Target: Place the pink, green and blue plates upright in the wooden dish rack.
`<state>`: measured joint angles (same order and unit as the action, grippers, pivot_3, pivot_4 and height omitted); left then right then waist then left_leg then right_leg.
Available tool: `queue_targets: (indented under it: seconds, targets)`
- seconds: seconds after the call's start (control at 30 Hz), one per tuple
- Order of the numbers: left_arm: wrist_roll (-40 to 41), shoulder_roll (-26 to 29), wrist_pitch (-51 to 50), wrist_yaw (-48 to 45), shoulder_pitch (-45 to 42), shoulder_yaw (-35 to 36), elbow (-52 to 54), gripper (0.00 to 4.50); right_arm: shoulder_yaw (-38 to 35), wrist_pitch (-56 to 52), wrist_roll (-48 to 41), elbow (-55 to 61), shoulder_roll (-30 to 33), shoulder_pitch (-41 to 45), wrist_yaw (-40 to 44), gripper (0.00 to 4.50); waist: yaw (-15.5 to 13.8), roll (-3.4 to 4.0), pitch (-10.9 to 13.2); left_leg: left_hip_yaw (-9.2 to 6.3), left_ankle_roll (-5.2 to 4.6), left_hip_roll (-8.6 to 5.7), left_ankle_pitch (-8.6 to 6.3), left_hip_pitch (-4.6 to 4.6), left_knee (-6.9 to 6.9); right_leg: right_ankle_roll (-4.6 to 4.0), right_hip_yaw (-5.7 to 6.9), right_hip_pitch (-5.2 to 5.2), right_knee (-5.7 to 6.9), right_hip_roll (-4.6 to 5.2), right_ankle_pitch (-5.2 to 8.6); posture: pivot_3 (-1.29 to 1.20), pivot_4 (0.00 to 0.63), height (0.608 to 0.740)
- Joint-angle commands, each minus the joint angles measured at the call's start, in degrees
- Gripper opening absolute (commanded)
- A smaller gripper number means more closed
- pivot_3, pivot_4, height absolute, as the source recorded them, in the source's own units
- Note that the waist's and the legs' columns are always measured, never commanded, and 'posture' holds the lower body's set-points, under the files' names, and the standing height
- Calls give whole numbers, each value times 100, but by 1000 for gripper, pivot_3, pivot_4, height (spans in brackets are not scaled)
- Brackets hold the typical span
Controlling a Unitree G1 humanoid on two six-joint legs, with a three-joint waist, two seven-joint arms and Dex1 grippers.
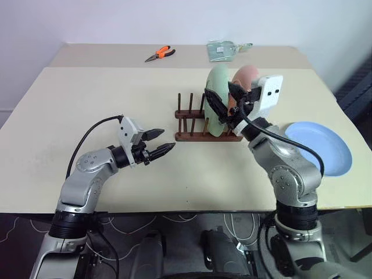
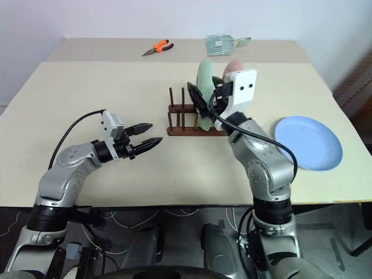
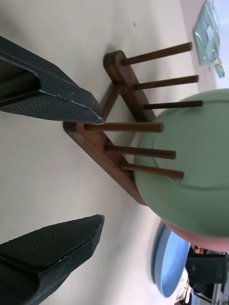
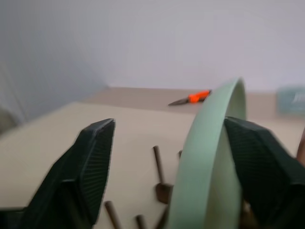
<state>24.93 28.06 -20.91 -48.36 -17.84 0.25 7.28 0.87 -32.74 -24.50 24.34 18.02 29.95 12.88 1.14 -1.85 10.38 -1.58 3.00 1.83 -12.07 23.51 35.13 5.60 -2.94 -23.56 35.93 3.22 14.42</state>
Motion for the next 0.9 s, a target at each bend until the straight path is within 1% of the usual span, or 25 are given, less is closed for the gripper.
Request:
queue_targets:
  seconds: [0.03, 0.13, 0.23, 0.27, 0.33, 0.4, 0.47, 0.53, 0.57, 0.63, 0.7, 0.77, 0.87, 0.9]
  targets:
    - [-95, -11, 268, -30, -51, 25, -31, 3102, -270, 509, 338, 368, 571, 379, 419, 3670, -6, 0, 0, 0, 0, 0, 0, 0, 0, 0, 0, 1, -2, 0, 0, 0, 150, 732]
    - [-212, -2, 434, -65, -53, -13, -145, 3102, -1133, 420, 123, 285, 1210, 437, 602, 3670, -46, -2, 1, -1, 0, 0, 0, 2, 0, 1, 1, 3, -5, 0, 0, 0, 150, 732]
    - [-326, -10, 564, -88, -47, -84, -209, 3102, -1913, 250, 10, 134, 1786, -8, 828, 4468, -76, -3, 0, -3, 0, -1, 0, 10, 0, 1, 3, 11, -33, 2, 0, 0, 150, 732]
    - [-340, -15, 589, -97, -46, -98, -221, 3102, -2043, 227, -45, 113, 1859, -133, 873, 4468, -67, -4, -1, -3, -3, -1, -2, 11, -1, 1, 4, 18, -47, 3, -1, 0, 150, 732]
    - [-330, -36, 589, -196, -58, -180, -243, 3102, -2351, 376, 221, 8, 2181, -831, 1090, 4468, -56, -4, -1, 2, -12, -2, -7, 12, -2, 1, 3, 23, -62, 7, -2, 0, 150, 732]
    - [-328, -44, 598, -313, -68, -284, -213, 3102, -2613, 363, 240, -24, 2318, -1479, 1271, 4468, -50, -3, -1, 5, -21, -3, -12, 13, -1, 2, 2, 25, -66, 9, -1, 0, 150, 732]
    - [-397, -110, 708, -385, -132, -419, -214, 3102, -2598, 272, 480, -11, 2518, -2544, 1558, 4468, -57, 2, -2, 6, -21, -3, -13, 12, -2, 3, 2, 22, -64, 9, -2, 0, 150, 732]
    - [-372, -199, 656, -414, -223, -499, -263, 3102, -2134, 558, 1281, -143, 2845, -3561, 1637, 4468, -57, 5, -3, 5, -22, -4, -13, 11, 0, 4, 3, 25, -62, 8, -1, 0, 150, 732]
    - [-366, -229, 622, -436, -263, -530, -294, 3102, -1872, 741, 1680, -276, 2943, -3856, 1546, 4468, -52, 6, -4, 5, -23, -4, -13, 9, 1, 4, 2, 26, -62, 8, -1, 0, 150, 732]
    - [-384, -268, 629, -490, -320, -581, -345, 3102, -1598, 969, 2121, -568, 2930, -4081, 1311, 4468, -9, 7, -4, 8, -22, -4, -13, 6, 6, 3, 1, 28, -61, 8, -1, 0, 150, 732]
    - [-415, -296, 633, -485, -384, -617, -387, 3102, -1406, 1094, 2451, -912, 2946, -4066, 1167, 4468, 43, 20, -8, 20, -22, -3, -13, -3, 10, 2, -10, 27, -56, 7, -6, 0, 150, 732]
    - [-440, -315, 632, -481, -437, -636, -415, 3102, -1249, 1182, 2718, -1267, 2926, -3991, 1039, 4468, 58, 15, -12, 24, -22, -3, -13, -14, 15, 2, -15, 35, -52, 6, -7, 0, 150, 732]
    - [-461, -312, 625, -488, -477, -626, -418, 3102, -1178, 1274, 3052, -1716, 2882, -3774, 781, 3672, 24, 11, -14, 22, -22, -3, -13, -12, 15, 2, -14, 38, -59, 5, -8, 0, 150, 732]
    - [-457, -304, 610, -488, -476, -617, -408, 3102, -1191, 1271, 3067, -1771, 2860, -3729, 776, 3147, -3, 11, -14, 22, -22, -4, -13, -9, 15, 2, -15, 37, -61, 5, -8, 0, 150, 732]
